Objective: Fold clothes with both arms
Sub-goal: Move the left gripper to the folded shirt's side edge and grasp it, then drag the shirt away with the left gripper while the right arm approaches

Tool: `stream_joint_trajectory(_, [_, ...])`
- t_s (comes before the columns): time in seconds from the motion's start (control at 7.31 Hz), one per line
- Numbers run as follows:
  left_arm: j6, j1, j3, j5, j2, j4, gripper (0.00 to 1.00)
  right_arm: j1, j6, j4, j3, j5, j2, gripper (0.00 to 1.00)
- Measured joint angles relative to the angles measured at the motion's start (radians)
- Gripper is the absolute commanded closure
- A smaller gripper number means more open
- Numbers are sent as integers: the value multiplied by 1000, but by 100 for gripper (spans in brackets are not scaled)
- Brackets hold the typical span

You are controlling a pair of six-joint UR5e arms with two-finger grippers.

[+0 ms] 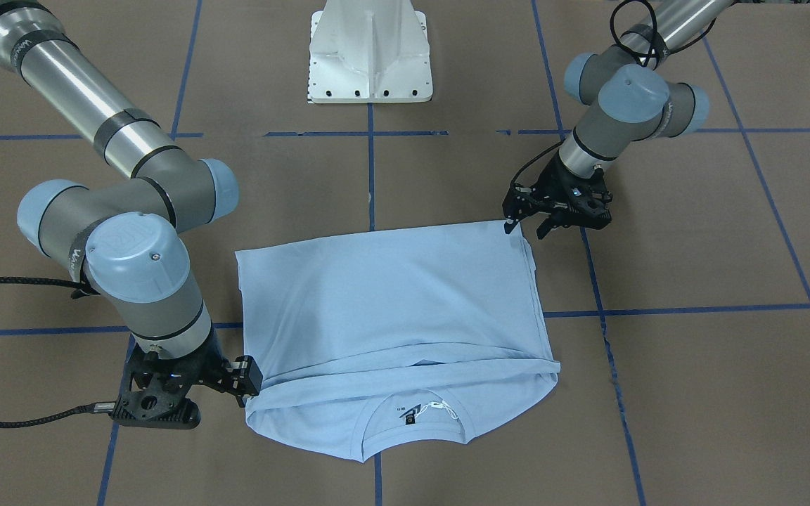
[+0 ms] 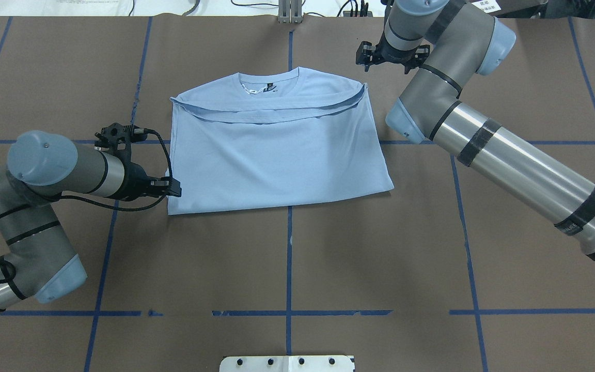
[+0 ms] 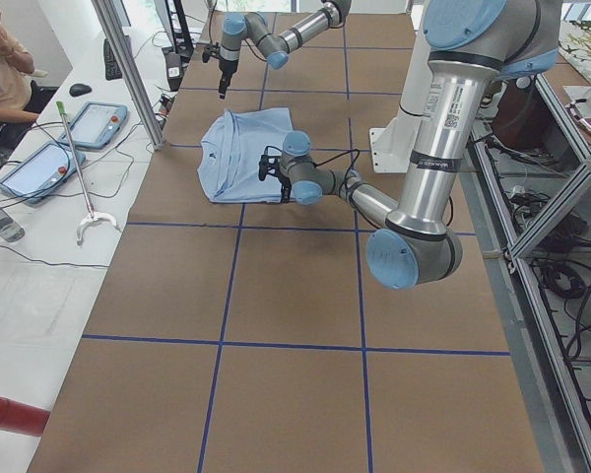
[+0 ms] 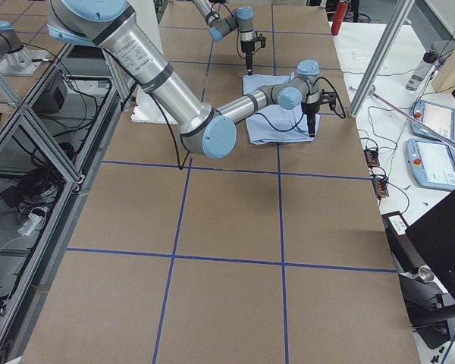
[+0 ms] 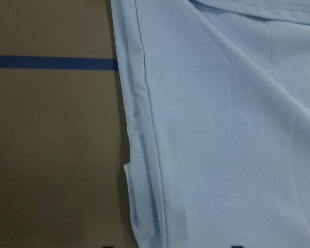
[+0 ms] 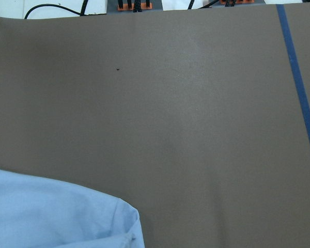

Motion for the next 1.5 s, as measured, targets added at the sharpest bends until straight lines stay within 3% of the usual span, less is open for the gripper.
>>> stream_joint_trajectory(0.68, [-57, 23, 4, 10, 1, -1, 47, -1, 7, 1, 7, 0, -1, 0])
stream_joint_trajectory(0.82, [-64, 34, 6, 10, 1, 0, 57, -1, 8, 1, 7, 0, -1, 0])
stream_joint_trajectory(0.96, [-71, 45, 7, 11, 1, 0, 86, -2, 7, 1, 7, 0, -2, 0])
stream_joint_trajectory(1.09, [-74, 51, 8, 11, 1, 1, 100, -2, 5, 1, 7, 0, -4, 0])
stream_joint_trajectory(1.5, [-66, 48, -2, 11, 8, 2, 100, -2, 6, 2, 8, -1, -7, 0])
